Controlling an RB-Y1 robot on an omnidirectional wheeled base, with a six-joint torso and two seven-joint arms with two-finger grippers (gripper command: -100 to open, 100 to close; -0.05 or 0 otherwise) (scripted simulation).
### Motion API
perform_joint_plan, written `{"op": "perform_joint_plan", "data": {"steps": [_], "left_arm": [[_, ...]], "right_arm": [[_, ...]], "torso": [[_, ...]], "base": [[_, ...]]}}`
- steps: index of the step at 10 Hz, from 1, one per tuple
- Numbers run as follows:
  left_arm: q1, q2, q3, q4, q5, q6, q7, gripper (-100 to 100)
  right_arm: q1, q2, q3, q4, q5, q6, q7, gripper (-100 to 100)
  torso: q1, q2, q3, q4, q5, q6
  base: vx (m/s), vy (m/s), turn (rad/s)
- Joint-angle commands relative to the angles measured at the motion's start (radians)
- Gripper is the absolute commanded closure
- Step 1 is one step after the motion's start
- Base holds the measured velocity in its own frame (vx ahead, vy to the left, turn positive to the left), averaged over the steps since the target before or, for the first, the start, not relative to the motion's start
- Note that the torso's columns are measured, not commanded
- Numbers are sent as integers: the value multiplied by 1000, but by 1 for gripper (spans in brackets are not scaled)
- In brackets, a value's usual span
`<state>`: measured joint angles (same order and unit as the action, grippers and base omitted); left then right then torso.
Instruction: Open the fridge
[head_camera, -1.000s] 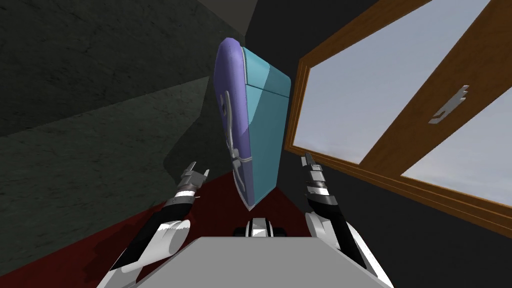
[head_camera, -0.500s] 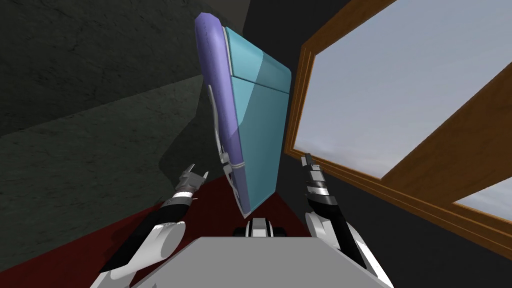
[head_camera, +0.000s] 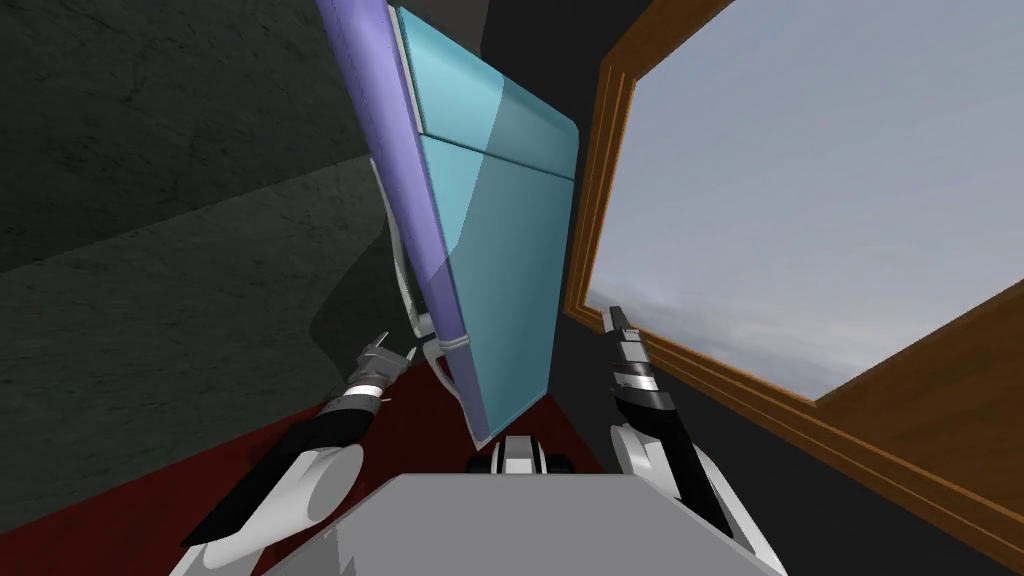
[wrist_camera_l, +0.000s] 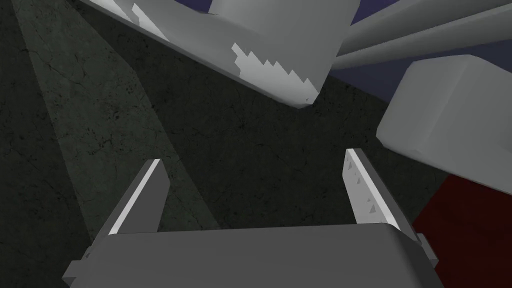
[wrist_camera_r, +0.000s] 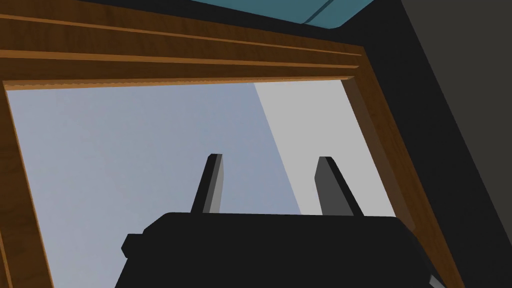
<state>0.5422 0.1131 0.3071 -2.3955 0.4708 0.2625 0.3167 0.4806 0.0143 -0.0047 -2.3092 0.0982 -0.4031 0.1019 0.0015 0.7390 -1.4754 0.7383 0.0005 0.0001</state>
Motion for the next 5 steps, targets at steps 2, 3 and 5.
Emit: {"op": "perform_joint_plan", "data": {"steps": [2,3,5], "left_arm": [[8,-19,18,-11,30,41,13,-100],[19,-20,29,-42,35,66,19,-100],[16,-20,24,-30,34,56,17,100]], "right_arm": [[0,0,0,0,0,0,0,0],[0,0,0,0,0,0,0,0],[0,0,0,0,0,0,0,0]], "torso": [[-2,-2,-2,-1,-1,0],[3,2,1,0,1,0],[2,1,0,0,1,0]], "base": [[106,-115,45],[108,3,6],[40,5,8]]}}
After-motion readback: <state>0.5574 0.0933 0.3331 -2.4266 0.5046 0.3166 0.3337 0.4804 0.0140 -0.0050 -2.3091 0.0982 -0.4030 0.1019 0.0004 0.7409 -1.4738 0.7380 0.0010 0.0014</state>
